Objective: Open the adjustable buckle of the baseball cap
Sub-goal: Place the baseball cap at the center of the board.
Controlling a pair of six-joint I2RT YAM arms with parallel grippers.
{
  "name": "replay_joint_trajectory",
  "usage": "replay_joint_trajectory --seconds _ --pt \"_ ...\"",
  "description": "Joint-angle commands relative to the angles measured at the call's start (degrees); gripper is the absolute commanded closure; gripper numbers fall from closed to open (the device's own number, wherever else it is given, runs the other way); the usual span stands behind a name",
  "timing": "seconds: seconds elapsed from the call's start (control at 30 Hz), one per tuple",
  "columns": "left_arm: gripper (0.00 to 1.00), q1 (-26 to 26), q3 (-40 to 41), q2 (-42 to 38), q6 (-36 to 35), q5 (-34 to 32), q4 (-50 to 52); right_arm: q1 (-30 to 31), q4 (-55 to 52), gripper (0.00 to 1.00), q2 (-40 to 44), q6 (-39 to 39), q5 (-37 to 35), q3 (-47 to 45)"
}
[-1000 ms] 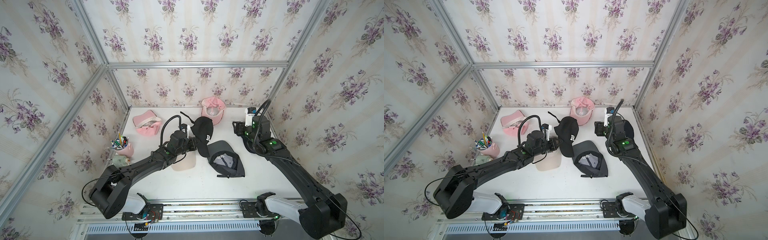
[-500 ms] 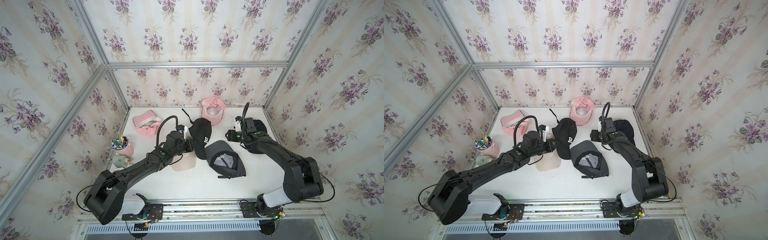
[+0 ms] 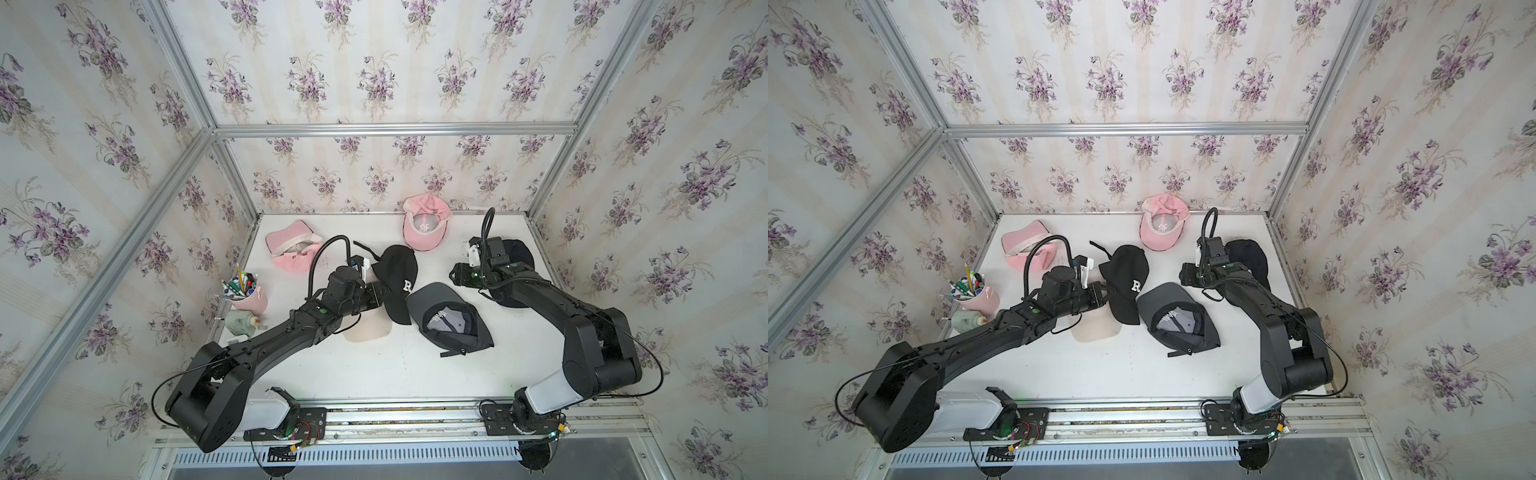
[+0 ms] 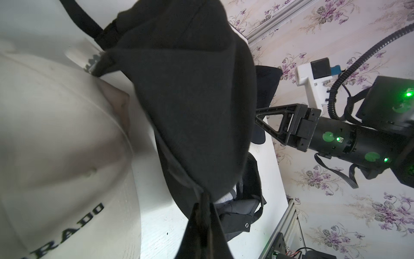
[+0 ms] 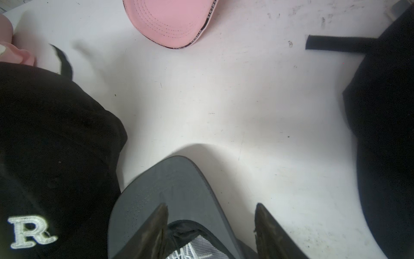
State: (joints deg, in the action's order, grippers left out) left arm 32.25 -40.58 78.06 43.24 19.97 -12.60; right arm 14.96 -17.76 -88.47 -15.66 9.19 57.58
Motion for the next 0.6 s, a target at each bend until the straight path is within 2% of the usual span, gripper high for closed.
replay_joint_trajectory --seconds 0.0,0.2,0.37,0.5,0.57 --pt "1.00 1.3 -0.4 2.5 2.8 2.1 -7.3 -0.1 -0.8 0.38 1.1 -0.8 -1.5 0.6" --pt "1.00 5.3 -3.0 12.1 6.1 0.9 -15.0 -0.4 -2.9 0.37 3.2 0.0 -4.0 1.5" --pt "1.00 7.1 -2.6 16.4 7.4 -5.7 -17.3 -2.5 -3.6 0.37 4.0 0.5 -3.5 0.9" --pt "1.00 7.3 -2.9 18.0 6.6 -7.8 -14.1 -3.8 -3.2 0.37 4.1 0.4 -2.6 0.7" --pt "0.94 7.5 -3.5 18.0 5.2 -8.7 -11.0 -3.8 -3.1 0.37 4.0 0.3 -2.5 0.9"
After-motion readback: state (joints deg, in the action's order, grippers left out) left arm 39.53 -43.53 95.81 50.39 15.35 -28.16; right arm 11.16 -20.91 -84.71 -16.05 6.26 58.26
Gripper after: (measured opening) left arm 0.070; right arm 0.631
